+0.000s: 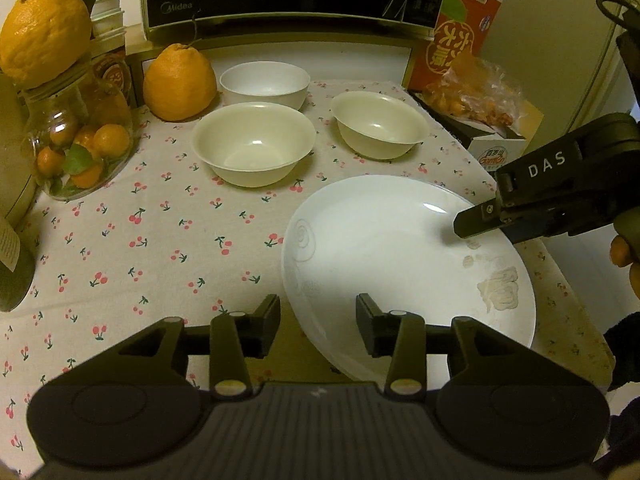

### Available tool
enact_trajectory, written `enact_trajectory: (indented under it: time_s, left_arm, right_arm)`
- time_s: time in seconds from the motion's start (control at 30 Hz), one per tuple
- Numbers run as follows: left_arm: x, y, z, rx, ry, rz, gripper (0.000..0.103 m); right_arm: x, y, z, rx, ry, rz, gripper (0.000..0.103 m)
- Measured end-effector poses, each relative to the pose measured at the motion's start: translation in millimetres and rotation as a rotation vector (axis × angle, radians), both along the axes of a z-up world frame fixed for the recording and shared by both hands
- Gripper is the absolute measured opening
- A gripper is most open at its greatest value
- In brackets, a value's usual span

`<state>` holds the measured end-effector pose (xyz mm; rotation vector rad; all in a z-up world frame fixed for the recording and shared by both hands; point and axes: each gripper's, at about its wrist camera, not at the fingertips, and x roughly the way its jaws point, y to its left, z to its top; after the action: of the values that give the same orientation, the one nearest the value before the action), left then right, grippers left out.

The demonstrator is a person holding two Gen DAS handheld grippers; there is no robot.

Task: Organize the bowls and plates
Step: 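Lower the white plate onto the stack and open the left tool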

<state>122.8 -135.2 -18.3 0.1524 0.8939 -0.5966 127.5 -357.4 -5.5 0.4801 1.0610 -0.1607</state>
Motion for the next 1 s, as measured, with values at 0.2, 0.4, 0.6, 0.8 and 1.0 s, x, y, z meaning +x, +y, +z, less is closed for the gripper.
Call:
enact_trajectory:
  time_s: [0.2, 0.4, 0.6, 0.8, 1.0]
  left_arm:
    - [0, 0, -1, 0.009, -0.006, -0.009, 0.025]
    - [1, -1, -1, 0.011, -0.001, -0.005, 0.023]
    - [3, 2, -1, 0.006, 0.010, 0.012, 0.028]
    - [8, 7, 4, -0.016, 0.004, 0.056, 0.062]
    - [19, 7, 12, 0.039, -0.035, 0.079, 0.084]
  right_arm:
    - [-2, -2, 4, 0.007, -0.019, -0.010, 0.052]
    - [-5, -6, 9, 0.022, -0.048, -0.026, 0.059]
    - [-4, -3, 10, 0.005, -0.052, -0.022, 0.060]
    - [-2, -2, 11, -0.009, -0.068, -0.018, 0.074]
    - [7, -2, 13, 0.001, -0.085, -0.017, 0.084]
